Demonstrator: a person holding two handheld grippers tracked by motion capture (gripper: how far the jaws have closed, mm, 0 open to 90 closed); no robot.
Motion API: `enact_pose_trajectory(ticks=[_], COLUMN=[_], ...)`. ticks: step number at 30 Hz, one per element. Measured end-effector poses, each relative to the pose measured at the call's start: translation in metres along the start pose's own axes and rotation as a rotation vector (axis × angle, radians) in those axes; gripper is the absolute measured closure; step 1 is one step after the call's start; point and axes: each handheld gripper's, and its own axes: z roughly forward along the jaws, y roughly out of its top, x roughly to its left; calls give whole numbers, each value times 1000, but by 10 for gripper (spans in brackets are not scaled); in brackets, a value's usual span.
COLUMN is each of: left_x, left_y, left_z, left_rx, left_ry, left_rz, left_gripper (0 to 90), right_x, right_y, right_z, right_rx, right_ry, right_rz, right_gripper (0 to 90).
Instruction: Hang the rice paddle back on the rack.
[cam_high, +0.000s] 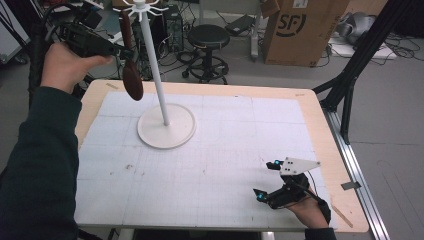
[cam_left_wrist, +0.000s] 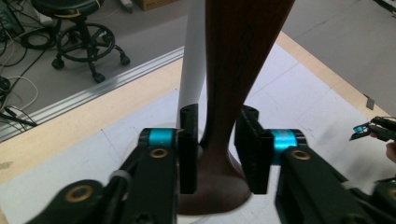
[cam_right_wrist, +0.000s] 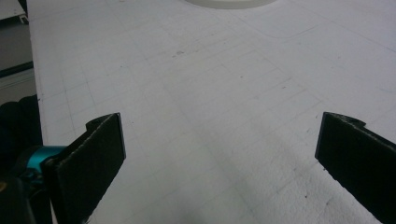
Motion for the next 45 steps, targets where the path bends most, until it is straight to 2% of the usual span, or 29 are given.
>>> enact_pose_trajectory(ticks=[5,9,14,24,31,45], left_x=[1,-1,-5,-20,-31,-44], left_y=[-4,-9,-19,-39,-52,-80], left_z=[0,1,2,3,11,16], left_rx=[-9,1,-11,-21,-5,-66], left_ry=[-18,-48,-73,-79,-82,-111], left_rz=[-4,14,27,71,110,133], left_gripper=[596,537,430,203,18,16], right_x=[0,0,0,1,1,1], right_y=[0,0,0,1,2,2], right_z=[0,0,0,0,1,-1], right_rx=[1,0,-4,-2,-3,-11], right_ry=[2,1,-1,-2,-1,-4], right_rz=[0,-1,-4,-2,-3,-3], right_gripper=[4,4,4,4,4,4])
